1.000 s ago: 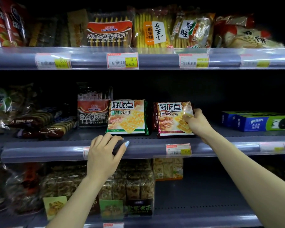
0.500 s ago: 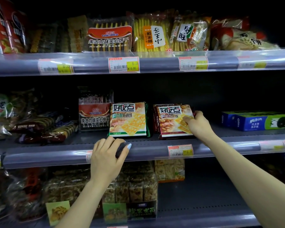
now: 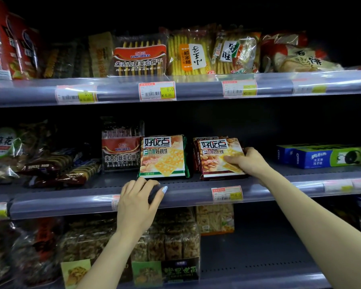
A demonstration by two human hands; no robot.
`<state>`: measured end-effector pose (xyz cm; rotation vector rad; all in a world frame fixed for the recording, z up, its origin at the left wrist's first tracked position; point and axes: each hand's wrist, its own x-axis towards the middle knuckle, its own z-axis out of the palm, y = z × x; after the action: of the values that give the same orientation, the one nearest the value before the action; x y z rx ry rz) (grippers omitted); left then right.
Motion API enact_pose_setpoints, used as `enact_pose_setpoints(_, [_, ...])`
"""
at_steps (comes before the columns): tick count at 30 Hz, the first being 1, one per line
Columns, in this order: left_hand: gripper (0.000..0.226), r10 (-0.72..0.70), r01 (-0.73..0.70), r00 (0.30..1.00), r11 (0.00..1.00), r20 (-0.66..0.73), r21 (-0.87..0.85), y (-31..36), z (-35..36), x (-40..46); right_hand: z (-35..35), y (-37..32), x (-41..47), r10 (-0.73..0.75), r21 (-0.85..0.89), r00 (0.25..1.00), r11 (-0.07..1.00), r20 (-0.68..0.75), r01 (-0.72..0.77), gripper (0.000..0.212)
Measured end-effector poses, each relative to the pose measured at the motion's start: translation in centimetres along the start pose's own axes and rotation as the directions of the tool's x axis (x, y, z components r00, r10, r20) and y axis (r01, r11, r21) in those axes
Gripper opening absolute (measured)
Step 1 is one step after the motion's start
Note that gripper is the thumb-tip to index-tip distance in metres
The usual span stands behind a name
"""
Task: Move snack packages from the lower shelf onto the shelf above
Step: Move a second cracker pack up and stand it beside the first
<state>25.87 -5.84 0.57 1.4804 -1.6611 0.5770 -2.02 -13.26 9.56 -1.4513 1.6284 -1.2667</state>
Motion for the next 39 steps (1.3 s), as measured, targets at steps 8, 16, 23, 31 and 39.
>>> enact_pose_setpoints(8, [0.043,-0.009,0.009,1.000,1.000,0.005,0.007,0.3,-0.4,0.2,0.4,0.5,0.9,-0.054,-0.002,0.998,0.999,-0.018,0.054,0.066])
enact_pose_setpoints(16, [0.052,-0.020,0.020,1.000,1.000,-0.022,0.023,0.3,0.2,0.1,2.4,-0.4,1.6,-0.069,-0.177,0.998,0.982,0.006,0.069,0.077])
enact_pose_setpoints(23, [0.053,-0.023,0.024,0.999,0.999,-0.030,0.026,0.3,0.4,0.0,2.0,0.1,1.9,-0.055,-0.152,0.997,0.986,0.051,0.062,0.075])
enact_pose_setpoints(31, [0.060,-0.018,0.019,0.999,1.000,-0.028,0.025,0.4,0.4,0.1,2.0,0.0,1.9,-0.038,-0.143,0.998,0.989,0.051,0.045,0.084])
enact_pose_setpoints(39, [0.049,-0.041,0.040,0.999,0.999,0.003,0.021,0.8,-0.2,0.2,1.4,0.1,1.2,-0.060,-0.118,0.997,0.991,0.057,0.066,0.081])
